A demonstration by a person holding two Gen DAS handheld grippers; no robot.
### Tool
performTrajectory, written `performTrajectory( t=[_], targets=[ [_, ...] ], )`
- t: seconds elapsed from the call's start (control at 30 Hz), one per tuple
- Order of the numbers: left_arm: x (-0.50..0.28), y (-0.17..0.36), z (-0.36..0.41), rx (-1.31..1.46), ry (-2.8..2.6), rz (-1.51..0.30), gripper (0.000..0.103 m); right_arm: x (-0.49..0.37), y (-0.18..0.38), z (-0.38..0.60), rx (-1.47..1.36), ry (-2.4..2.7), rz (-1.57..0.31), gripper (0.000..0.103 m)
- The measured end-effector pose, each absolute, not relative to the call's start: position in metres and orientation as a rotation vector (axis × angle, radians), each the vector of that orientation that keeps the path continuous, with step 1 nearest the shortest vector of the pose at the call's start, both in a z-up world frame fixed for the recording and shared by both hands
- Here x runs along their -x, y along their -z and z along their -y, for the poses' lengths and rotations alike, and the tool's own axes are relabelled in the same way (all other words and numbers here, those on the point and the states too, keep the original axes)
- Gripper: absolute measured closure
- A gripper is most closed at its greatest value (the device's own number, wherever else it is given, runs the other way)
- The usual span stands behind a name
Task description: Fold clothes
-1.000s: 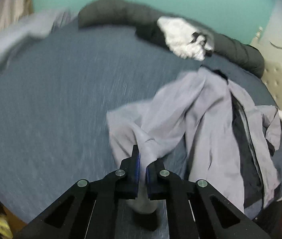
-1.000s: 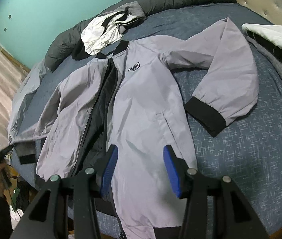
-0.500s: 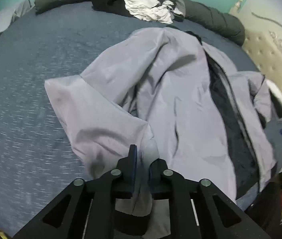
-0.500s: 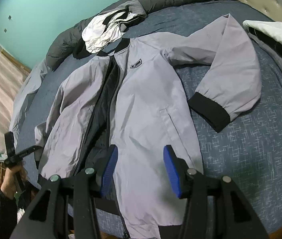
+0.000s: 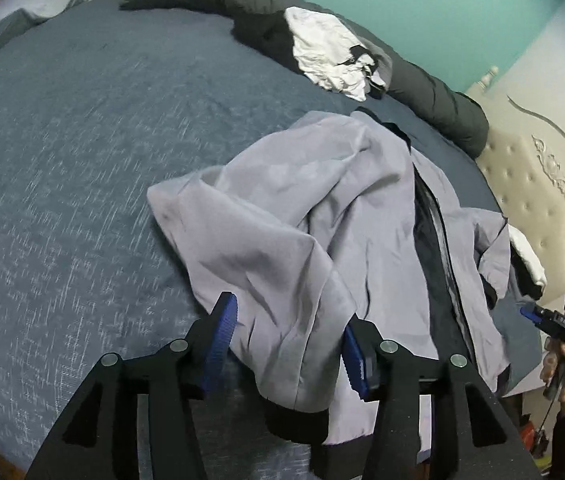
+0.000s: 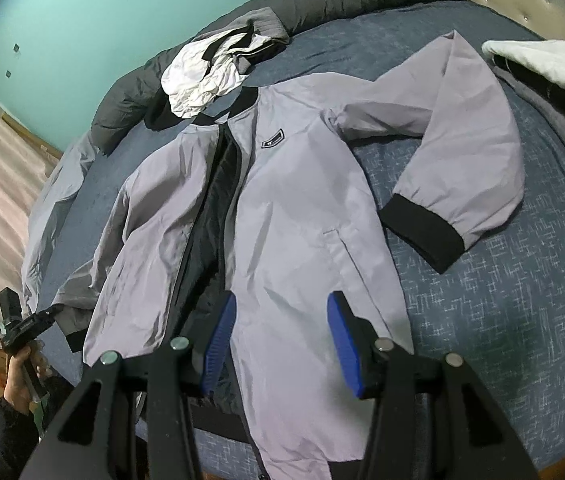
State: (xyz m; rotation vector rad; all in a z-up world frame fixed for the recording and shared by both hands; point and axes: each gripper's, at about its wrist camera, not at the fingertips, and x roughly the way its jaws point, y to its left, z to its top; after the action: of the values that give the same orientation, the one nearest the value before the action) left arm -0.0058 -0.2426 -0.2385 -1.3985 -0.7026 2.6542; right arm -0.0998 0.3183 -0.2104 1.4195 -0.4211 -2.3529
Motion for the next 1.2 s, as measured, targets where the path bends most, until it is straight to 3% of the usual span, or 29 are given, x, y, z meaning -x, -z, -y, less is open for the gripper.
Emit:
performTrajectory(
  t=[0.23, 0.5, 0.7, 0.9, 1.07, 1.2],
  targets=[
    [-0.004, 0.232, 0.223, 1.39, -2.634, 0.584, 0.043, 0.103, 0.209, -0.31, -1.42, 2.35, 0.408, 0.055],
    [-0.026, 0.219, 0.271, 1.3, -2.733, 0.799, 0.035, 0.1, 0.215, -0.307, -1.438, 2.346, 0.368, 0.054],
    [-0.037, 0.255, 0.317, 1.384, -2.798, 1.011, 0.035, 0.1, 0.218, -0.307, -1.437, 2.34, 0.376, 0.052],
    [-0.021, 0.298, 0.322, 1.514, -2.745, 1.081, 0.036, 0.101, 0.218, -0.303, -1.441, 2.339, 0.365, 0.052],
    [0.002, 0.301, 0.295, 1.471, -2.665, 1.067, 0.036, 0.102, 0.221, -0.302, -1.449, 2.337, 0.357, 0.052],
    [0.029, 0.3, 0.258, 1.481, -2.632, 0.935, 0.035, 0.102, 0.223, -0.301, -1.459, 2.335, 0.355, 0.052]
  ],
)
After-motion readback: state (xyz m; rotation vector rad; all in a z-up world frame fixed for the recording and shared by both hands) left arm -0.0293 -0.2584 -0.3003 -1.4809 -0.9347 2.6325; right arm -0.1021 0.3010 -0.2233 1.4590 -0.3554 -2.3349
